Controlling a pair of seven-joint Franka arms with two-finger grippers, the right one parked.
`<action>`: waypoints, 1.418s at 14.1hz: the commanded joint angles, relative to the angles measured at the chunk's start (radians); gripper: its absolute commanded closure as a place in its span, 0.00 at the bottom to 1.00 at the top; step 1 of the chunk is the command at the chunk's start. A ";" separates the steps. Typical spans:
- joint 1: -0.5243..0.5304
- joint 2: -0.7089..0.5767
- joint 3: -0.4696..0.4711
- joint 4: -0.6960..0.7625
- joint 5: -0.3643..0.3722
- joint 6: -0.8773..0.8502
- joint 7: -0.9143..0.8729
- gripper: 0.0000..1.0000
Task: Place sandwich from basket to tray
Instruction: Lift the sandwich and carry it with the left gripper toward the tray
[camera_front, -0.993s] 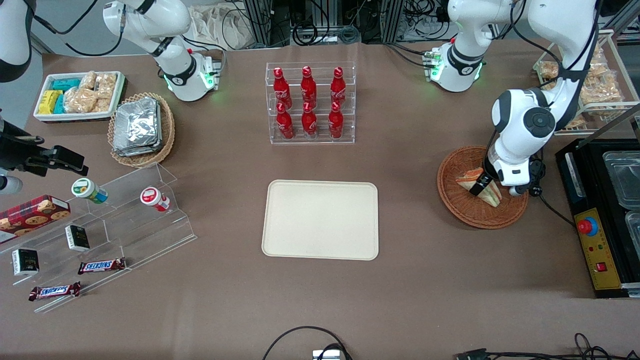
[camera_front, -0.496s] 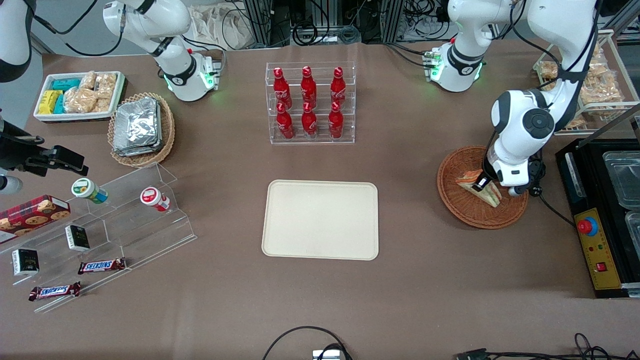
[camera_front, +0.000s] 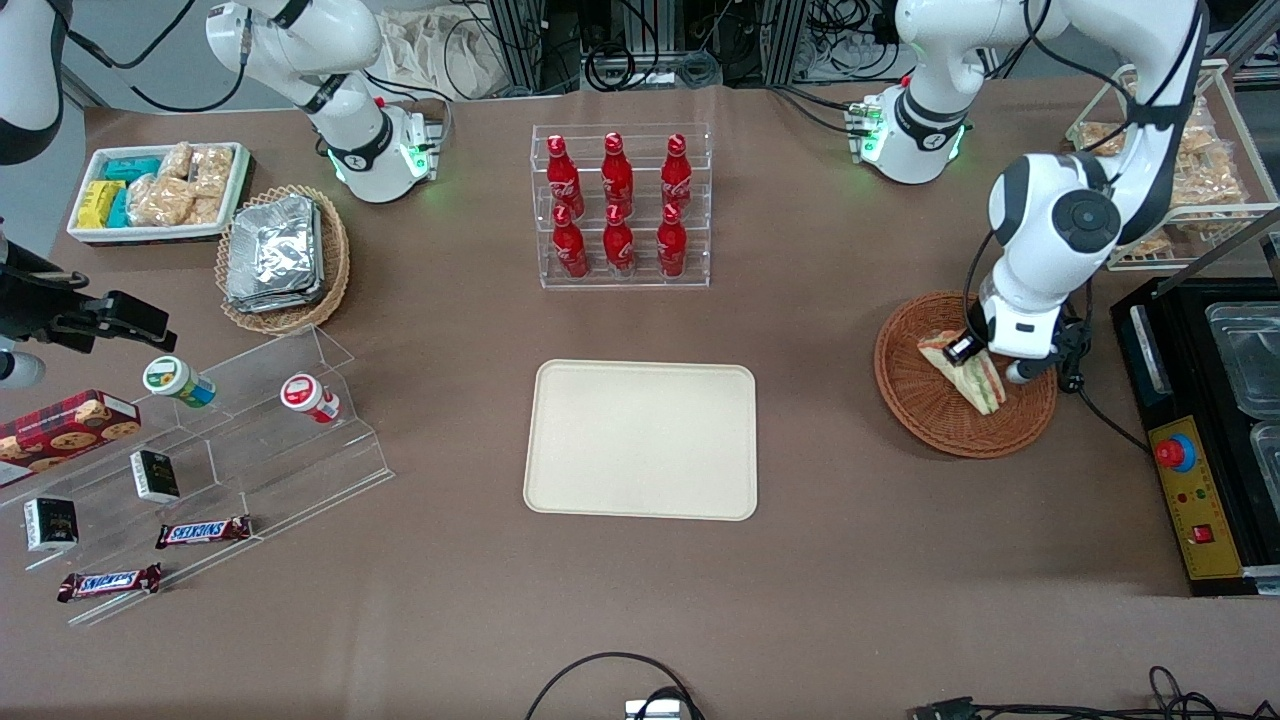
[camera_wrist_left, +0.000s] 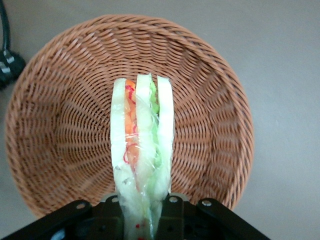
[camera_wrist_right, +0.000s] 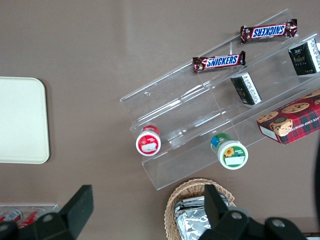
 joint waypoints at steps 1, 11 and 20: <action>-0.009 -0.077 -0.018 -0.007 0.006 -0.059 0.198 1.00; -0.180 -0.007 -0.039 0.118 -0.047 -0.046 0.444 1.00; -0.368 0.278 -0.039 0.483 -0.052 -0.149 0.196 1.00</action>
